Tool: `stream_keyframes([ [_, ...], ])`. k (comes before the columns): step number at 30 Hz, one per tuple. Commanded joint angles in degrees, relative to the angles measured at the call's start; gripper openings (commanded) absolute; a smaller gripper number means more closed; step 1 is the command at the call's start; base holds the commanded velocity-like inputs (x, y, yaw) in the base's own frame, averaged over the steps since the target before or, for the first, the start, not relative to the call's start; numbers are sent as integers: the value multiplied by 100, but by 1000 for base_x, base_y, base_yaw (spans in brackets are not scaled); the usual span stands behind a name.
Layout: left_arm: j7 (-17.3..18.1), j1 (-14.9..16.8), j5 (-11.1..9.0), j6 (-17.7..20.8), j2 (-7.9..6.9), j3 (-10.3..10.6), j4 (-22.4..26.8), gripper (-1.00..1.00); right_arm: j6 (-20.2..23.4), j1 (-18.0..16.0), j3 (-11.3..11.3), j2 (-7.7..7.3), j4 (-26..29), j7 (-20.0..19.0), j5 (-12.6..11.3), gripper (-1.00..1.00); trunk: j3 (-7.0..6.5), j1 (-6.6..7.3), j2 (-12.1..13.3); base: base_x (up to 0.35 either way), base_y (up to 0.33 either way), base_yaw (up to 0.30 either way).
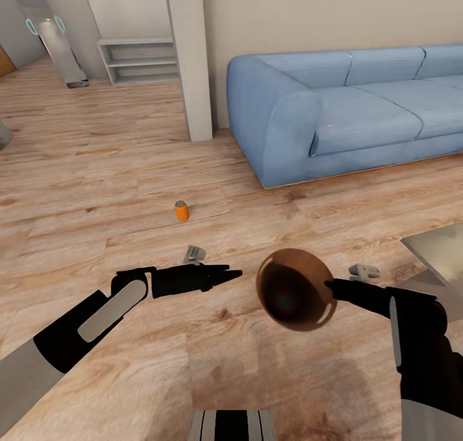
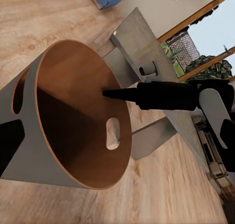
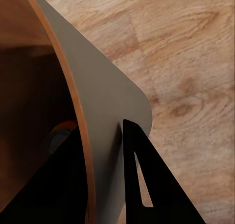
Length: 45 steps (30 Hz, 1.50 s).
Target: Put the three can of soda from the living room inside the tash can in the kitchen.
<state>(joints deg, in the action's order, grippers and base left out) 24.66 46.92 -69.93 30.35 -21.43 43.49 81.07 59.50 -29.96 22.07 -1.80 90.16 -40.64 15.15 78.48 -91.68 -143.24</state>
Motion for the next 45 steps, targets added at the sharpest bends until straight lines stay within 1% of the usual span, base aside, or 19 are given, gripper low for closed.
stream_keyframes([
  [1,-1,0,-1,-1,4,7,-1,100,44,-1,-2,-6,2,-21,-130,-100,0,0,0,0,0,0],
  [4,8,-1,-8,-8,12,138,-5,100,50,-1,-1,-30,2,-22,-127,-100,0,0,0,0,0,0],
  [6,11,0,-11,-10,12,260,-9,100,50,-1,-1,-33,2,-22,-127,-100,0,0,0,0,0,0],
  [10,23,1,-11,-16,10,337,-22,100,50,-1,-1,-25,0,-22,-126,-100,0,0,0,0,0,0],
  [21,3,-2,32,-22,25,375,-29,100,50,-1,-3,18,-5,-28,-126,-100,0,0,0,0,0,0],
  [28,-10,-3,5,-207,34,388,-29,100,24,-1,-24,21,-7,-23,-126,-100,0,0,0,24,0,0],
  [33,-18,-3,-10,-228,42,391,-39,100,11,-1,-20,-25,-7,-56,-126,-100,0,0,0,8,0,0],
  [36,-28,-2,-11,-316,128,458,-66,100,19,-1,-16,-36,-7,-90,-130,-100,0,0,0,1,0,0],
  [39,-30,-3,9,-424,255,630,-110,100,25,-1,-21,-4,-7,-163,-135,-100,0,0,0,0,0,0],
  [42,-31,-4,11,-458,324,728,-209,100,26,-1,-31,18,-7,-290,-141,-100,0,0,0,0,0,0],
  [45,-26,-3,7,-472,345,763,-298,100,31,-1,-29,24,-7,-511,-143,-100,0,0,0,0,0,0],
])
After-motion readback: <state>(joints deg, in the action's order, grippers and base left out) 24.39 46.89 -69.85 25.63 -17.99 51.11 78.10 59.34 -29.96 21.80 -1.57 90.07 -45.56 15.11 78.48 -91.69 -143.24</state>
